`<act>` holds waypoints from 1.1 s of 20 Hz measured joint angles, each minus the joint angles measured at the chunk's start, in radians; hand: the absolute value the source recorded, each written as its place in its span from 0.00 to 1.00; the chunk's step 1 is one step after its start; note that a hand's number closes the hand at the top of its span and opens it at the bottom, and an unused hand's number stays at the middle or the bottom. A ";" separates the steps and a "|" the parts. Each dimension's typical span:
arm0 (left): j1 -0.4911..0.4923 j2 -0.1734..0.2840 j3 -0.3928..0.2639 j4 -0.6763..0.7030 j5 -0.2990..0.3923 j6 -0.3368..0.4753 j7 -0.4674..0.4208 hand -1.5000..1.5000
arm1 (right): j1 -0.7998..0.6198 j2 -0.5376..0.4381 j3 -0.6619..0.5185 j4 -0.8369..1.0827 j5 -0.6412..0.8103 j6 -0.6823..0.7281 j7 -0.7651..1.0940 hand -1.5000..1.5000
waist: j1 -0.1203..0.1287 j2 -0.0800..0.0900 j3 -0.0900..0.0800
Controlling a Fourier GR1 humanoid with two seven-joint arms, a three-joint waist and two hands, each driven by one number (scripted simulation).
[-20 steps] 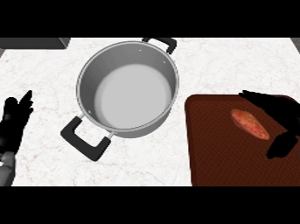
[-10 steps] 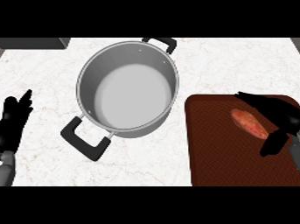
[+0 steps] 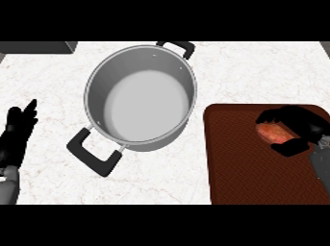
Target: Pick the sweet potato from the tray and place it in the pot
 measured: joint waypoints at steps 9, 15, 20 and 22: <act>0.018 -0.010 0.020 -0.026 -0.006 -0.023 0.007 0.50 | 0.008 -0.004 -0.011 -0.032 0.066 -0.143 -0.099 1.00 | -0.002 -0.001 0.000; 0.028 -0.025 0.026 -0.040 -0.019 -0.016 0.020 0.50 | 0.085 0.043 -0.041 -0.161 0.092 -0.172 0.024 1.00 | -0.014 -0.005 -0.001; 0.054 -0.012 0.052 -0.037 -0.018 -0.006 0.016 0.50 | 0.249 0.144 -0.062 -0.311 0.169 -0.218 0.316 1.00 | -0.063 -0.019 -0.004; 0.059 -0.009 0.056 -0.041 -0.015 -0.009 0.023 0.50 | 0.310 0.178 -0.051 -0.413 0.217 -0.236 0.422 1.00 | -0.067 -0.021 -0.004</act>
